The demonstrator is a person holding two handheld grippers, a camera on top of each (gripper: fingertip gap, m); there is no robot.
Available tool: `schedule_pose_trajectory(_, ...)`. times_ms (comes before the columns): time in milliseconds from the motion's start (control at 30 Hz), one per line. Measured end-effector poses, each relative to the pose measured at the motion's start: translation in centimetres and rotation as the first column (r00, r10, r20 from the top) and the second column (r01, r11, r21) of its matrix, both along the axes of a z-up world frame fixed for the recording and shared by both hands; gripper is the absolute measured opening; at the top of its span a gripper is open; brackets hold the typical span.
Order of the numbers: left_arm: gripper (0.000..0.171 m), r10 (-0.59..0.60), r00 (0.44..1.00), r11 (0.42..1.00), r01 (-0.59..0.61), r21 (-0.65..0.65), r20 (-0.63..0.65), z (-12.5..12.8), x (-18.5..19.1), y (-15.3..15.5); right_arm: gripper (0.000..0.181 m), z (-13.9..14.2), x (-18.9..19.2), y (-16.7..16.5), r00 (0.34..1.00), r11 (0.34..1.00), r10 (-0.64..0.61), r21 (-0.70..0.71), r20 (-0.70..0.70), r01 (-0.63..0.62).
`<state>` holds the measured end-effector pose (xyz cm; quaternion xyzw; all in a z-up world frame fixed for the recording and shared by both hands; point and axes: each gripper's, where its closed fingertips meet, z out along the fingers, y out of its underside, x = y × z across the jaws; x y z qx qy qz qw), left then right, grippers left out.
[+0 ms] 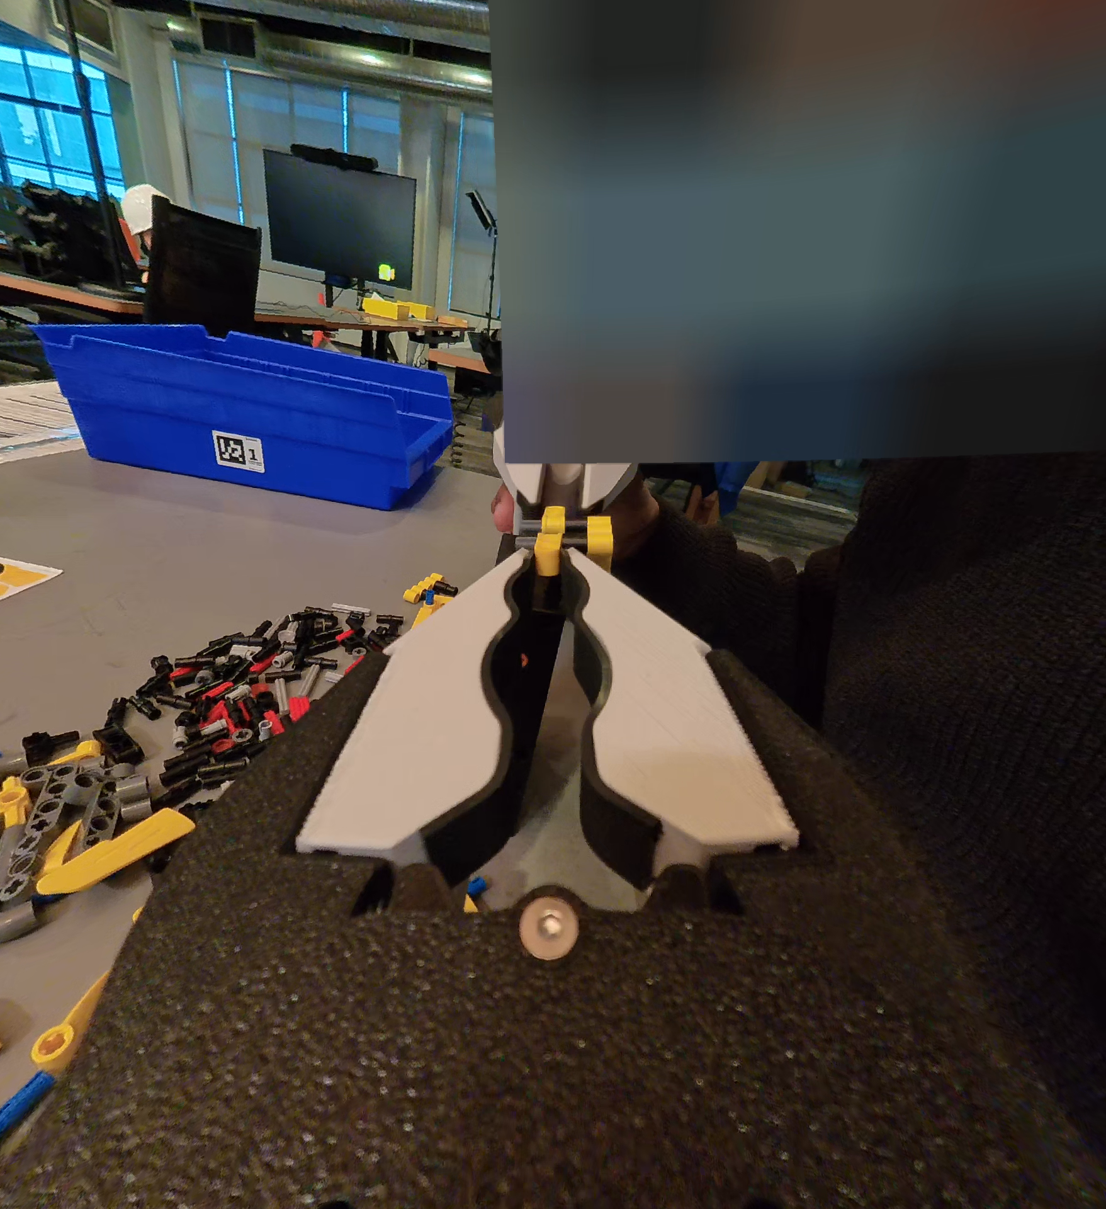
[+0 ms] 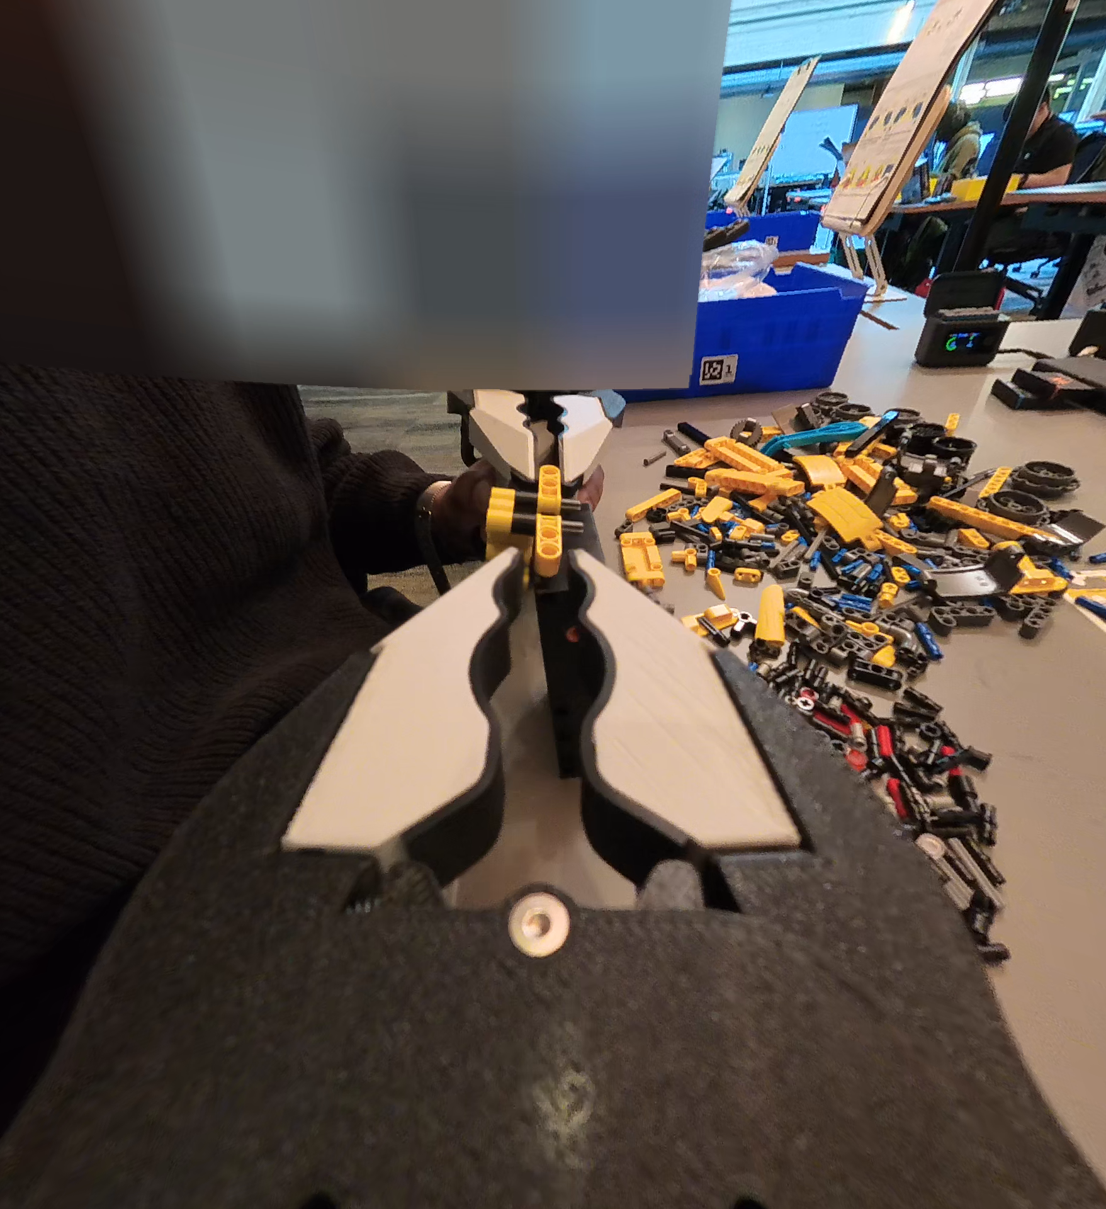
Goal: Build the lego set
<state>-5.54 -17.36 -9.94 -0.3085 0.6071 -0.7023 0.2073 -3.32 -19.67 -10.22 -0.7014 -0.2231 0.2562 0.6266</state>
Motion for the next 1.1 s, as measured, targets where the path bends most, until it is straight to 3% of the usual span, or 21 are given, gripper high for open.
schedule_pose_trajectory(333, 0.007, -0.003, 1.0, 1.0, 0.003, 0.009, 0.0, -0.07, -0.03, -0.14, 0.019, 0.83, -0.46, 0.44, 1.0, 0.999, -0.011, 0.044, -0.006, 0.011)
schedule_pose_trajectory(833, 0.006, -0.006, 0.999, 1.0, 0.006, 0.007, 0.039, 0.31, -0.49, -0.12, 0.008, 0.34, -0.79, 0.68, 1.0, 1.0, -0.009, 0.028, 0.028, 0.008)
schedule_pose_trajectory(1100, 0.007, 0.019, 0.998, 0.994, -0.025, 0.109, 0.055, -0.31, -0.54, -0.15, 0.008, 0.11, -0.71, 0.74, 0.998, 1.0, -0.004, 0.011, 0.063, 0.003)
